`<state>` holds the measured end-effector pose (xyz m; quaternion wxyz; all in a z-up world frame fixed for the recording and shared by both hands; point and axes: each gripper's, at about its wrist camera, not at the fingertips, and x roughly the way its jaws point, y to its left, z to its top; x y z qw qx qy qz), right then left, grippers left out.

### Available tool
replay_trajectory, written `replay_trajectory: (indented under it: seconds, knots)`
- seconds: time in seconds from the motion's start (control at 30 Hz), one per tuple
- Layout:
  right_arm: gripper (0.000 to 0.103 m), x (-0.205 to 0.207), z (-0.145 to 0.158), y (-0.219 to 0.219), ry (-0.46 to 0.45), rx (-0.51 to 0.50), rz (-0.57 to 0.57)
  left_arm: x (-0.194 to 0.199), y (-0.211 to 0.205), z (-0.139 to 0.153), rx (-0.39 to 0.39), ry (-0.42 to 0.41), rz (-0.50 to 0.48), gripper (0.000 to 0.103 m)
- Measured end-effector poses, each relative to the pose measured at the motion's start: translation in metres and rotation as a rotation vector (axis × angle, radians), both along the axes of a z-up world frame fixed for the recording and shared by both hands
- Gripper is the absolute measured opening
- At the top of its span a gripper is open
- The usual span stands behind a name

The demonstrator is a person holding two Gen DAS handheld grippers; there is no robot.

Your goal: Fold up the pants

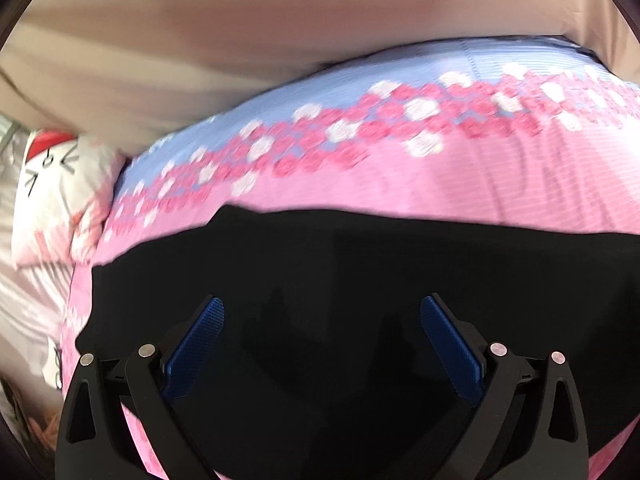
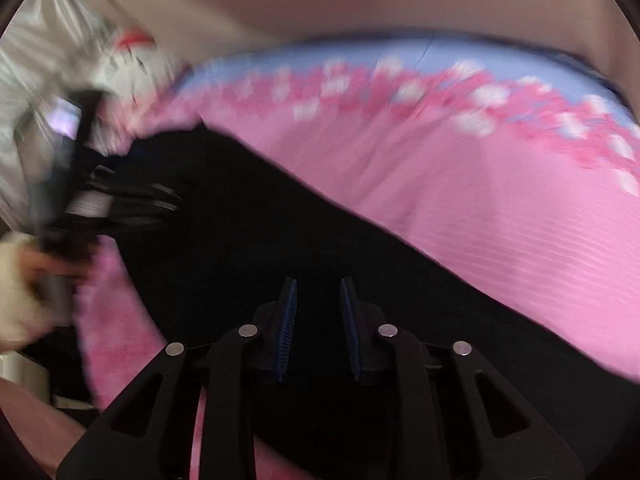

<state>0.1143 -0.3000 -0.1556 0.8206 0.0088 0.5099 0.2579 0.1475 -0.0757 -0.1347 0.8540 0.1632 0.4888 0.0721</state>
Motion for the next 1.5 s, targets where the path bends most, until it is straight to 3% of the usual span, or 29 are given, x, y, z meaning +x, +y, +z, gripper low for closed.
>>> replay_trajectory:
  seconds: [0.03,0.07,0.1,0.13,0.17,0.2,0.3,0.5,0.57,0.6,0.63,0.73,0.83,0.9,1.0,1.1,1.2,1.27,1.3,1.33,1.47,1.5]
  knots:
    - [0.006,0.012,-0.008,-0.002,-0.018,0.026,-0.015,0.001,0.007,-0.006,0.025,0.014,0.009,0.098]
    - [0.0,0.025,-0.009,-0.012,-0.016,0.064,-0.075,0.002,0.012,-0.012,0.041,0.022,0.013,0.098]
    - [0.002,0.036,-0.009,-0.023,0.003,0.073,-0.135,0.006,0.017,-0.018,0.054,0.031,0.016,0.098]
    - [0.009,0.04,-0.001,-0.031,-0.017,0.055,-0.186,0.011,0.022,-0.026,0.053,0.05,0.012,0.098]
    - [0.009,0.04,0.008,-0.033,-0.043,0.032,-0.199,0.014,0.026,-0.026,0.031,0.036,0.008,0.098]
    - [0.009,0.036,0.021,-0.028,-0.052,0.069,-0.163,0.015,0.027,-0.024,0.022,0.027,0.012,0.098]
    - [0.01,0.036,0.038,0.029,-0.085,0.01,0.05,0.019,0.032,-0.016,0.016,0.006,0.02,0.098]
    - [0.011,0.08,0.001,0.102,-0.037,-0.068,0.196,0.008,0.045,-0.005,-0.031,0.022,0.059,0.098]
    - [0.01,0.085,-0.006,0.107,-0.038,-0.064,0.227,0.002,0.048,-0.003,-0.019,0.017,0.058,0.098]
    - [0.005,0.087,-0.004,0.107,-0.049,-0.06,0.243,0.0,0.049,-0.002,-0.016,0.016,0.056,0.098]
    - [0.0,0.088,-0.002,0.107,-0.058,-0.07,0.248,-0.002,0.051,-0.002,-0.013,0.016,0.059,0.098]
    - [0.0,0.094,0.005,0.089,-0.101,-0.093,0.157,-0.002,0.055,-0.003,-0.026,0.018,0.072,0.098]
    - [0.0,0.106,0.004,0.071,-0.05,-0.058,0.051,0.005,0.051,-0.008,-0.016,0.027,0.073,0.098]
    - [0.008,0.091,0.018,0.064,-0.035,0.014,0.059,0.008,0.046,-0.008,-0.011,0.031,0.07,0.098]
    - [0.047,0.066,0.022,0.071,-0.084,-0.021,0.153,0.004,0.04,0.0,-0.043,0.012,0.047,0.098]
    - [0.048,0.072,0.006,0.075,-0.02,-0.025,0.207,0.001,0.031,-0.002,-0.027,0.026,0.033,0.098]
    - [0.046,0.073,-0.002,0.083,-0.028,-0.077,0.279,-0.003,0.026,-0.004,-0.025,0.038,0.029,0.098]
    - [0.032,0.071,-0.001,0.086,-0.042,-0.084,0.321,-0.006,0.023,-0.004,-0.02,0.038,0.018,0.098]
    - [0.018,0.069,0.001,0.088,-0.056,-0.099,0.343,-0.008,0.022,-0.004,-0.016,0.039,0.015,0.098]
    - [0.011,0.069,0.002,0.091,-0.074,-0.117,0.354,-0.009,0.022,-0.004,-0.015,0.039,0.016,0.098]
    - [0.01,0.078,0.0,0.094,-0.1,-0.136,0.313,-0.01,0.022,-0.005,-0.022,0.04,0.032,0.098]
    - [0.013,0.079,-0.003,0.092,-0.101,-0.122,0.283,-0.008,0.02,-0.005,-0.018,0.039,0.035,0.098]
